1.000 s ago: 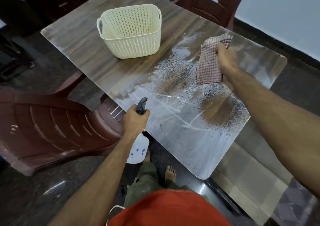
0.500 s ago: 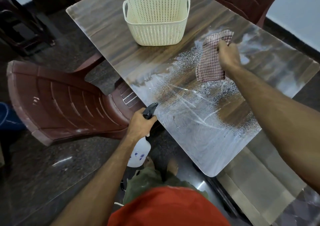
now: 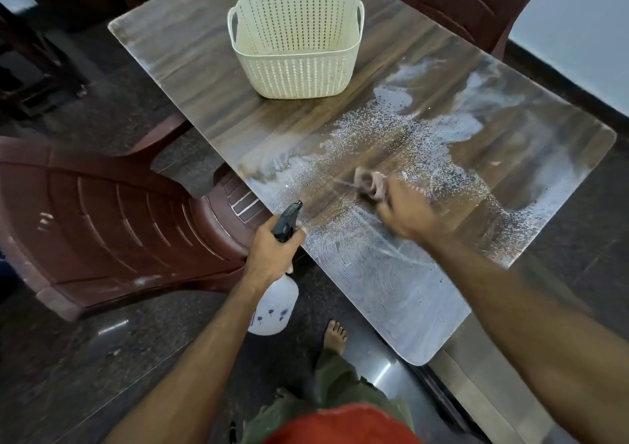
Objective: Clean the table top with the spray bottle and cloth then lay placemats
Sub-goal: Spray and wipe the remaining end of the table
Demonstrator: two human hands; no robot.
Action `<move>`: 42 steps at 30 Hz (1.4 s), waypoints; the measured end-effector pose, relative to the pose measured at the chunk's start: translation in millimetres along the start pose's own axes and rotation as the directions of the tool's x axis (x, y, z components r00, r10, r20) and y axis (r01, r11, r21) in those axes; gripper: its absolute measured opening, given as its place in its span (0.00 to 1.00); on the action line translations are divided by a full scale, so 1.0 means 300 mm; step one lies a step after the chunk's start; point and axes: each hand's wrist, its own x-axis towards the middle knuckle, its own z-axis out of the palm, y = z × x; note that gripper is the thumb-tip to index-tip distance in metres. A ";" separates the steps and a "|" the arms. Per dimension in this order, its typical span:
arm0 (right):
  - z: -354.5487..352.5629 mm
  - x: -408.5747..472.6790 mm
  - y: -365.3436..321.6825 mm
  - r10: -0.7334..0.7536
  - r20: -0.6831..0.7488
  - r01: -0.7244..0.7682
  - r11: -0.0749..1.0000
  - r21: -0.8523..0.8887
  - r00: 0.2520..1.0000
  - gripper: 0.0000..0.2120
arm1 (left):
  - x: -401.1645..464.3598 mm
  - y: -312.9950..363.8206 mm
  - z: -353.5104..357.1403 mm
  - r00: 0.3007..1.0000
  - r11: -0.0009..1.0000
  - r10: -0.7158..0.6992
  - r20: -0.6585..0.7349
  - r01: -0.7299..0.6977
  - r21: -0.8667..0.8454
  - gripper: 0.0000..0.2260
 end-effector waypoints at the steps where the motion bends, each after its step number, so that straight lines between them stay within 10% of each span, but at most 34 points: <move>1: 0.064 -0.011 0.011 -0.017 0.051 0.022 0.993 -0.112 0.999 0.21 | 0.016 0.002 0.001 1.000 1.000 0.002 0.000 -0.002 -0.013 0.08; 7: 0.173 0.006 0.061 -0.112 -0.067 0.095 0.971 -0.221 0.991 0.42 | 0.101 0.034 0.011 0.999 0.997 0.043 0.016 -0.042 -0.061 0.08; 23: 0.069 0.415 0.172 0.102 -0.136 -0.134 0.959 -0.250 0.985 0.35 | 0.388 0.213 0.074 0.988 0.979 0.154 0.021 -0.150 -0.135 0.06; 31: 0.154 0.323 0.110 -0.126 -0.015 0.116 0.948 -0.295 0.992 0.32 | 0.505 0.274 0.123 0.983 0.978 0.185 0.015 -0.182 -0.106 0.04; 42: -0.040 0.728 0.216 0.101 -0.189 -0.151 0.949 -0.276 0.977 0.33 | 0.635 0.309 0.156 0.983 0.972 0.183 -0.003 -0.181 -0.150 0.02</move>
